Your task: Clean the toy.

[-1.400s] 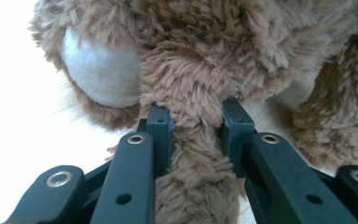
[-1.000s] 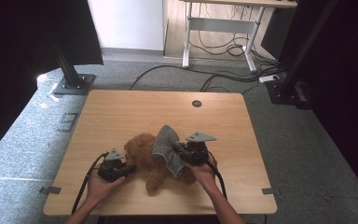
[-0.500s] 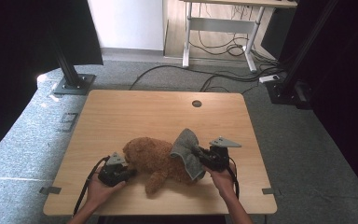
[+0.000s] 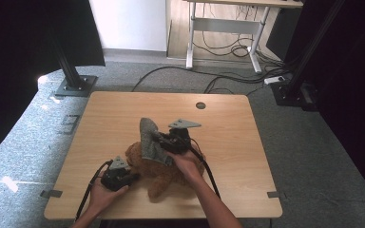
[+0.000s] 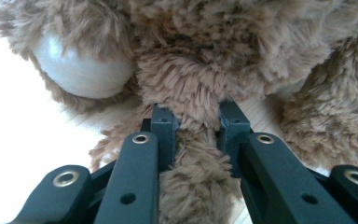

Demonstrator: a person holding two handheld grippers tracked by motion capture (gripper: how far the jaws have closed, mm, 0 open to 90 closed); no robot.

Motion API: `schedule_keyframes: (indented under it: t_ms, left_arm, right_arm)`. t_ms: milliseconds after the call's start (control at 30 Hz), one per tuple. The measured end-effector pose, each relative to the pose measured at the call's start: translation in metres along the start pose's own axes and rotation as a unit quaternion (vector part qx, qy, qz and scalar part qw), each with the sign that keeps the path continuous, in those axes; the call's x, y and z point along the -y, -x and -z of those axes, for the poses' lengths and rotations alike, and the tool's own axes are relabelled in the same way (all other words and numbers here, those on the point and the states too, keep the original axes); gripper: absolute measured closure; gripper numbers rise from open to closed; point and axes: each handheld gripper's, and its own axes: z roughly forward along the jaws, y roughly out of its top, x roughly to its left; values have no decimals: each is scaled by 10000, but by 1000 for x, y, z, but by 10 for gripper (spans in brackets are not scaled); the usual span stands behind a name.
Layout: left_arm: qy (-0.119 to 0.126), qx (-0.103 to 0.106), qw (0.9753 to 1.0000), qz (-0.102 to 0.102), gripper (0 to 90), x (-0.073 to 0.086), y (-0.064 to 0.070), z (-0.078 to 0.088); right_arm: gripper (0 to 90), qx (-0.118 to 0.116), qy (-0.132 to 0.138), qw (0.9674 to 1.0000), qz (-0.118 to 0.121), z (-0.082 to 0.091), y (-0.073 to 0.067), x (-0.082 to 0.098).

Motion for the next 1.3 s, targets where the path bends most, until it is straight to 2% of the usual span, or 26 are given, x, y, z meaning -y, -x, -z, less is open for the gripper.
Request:
schedule_keyframes:
  t_ms: [100,167,233,333,467,733,833,1100,1200,1300]
  left_arm:
    - [-10,-13,10000,-5,728,1,1,0]
    - [1,9,10000,12,728,2,2,0]
    - [-5,2,10000,-4,728,2,3,0]
    - [5,-13,10000,13,729,3,4,-1]
    - [26,28,9999,94,730,3,2,0]
    - [28,23,9999,102,731,3,3,-1]
    - [30,29,9999,105,731,3,3,0]
    - [44,85,9999,137,728,4,1,1]
    - [161,135,9997,129,697,4,-1,3]
    - [335,155,9991,200,638,1,-4,8]
  right_arm:
    - [799,181,-439,9989,-42,-21,5,5]
    - [798,293,-589,9978,-71,-25,11,13]
    - [798,312,-541,9980,-134,-19,15,17]
    - [799,490,-494,9976,44,-3,16,25]
    - [798,666,-403,9968,159,21,19,38]
    - [798,754,-20,9971,-130,73,30,73]
    - [798,823,17,9965,-147,85,33,78]
    - [798,1086,85,9933,-374,103,49,91]
    - [797,1023,160,9932,-529,105,54,96]
    - [797,996,240,9933,-539,104,54,98]
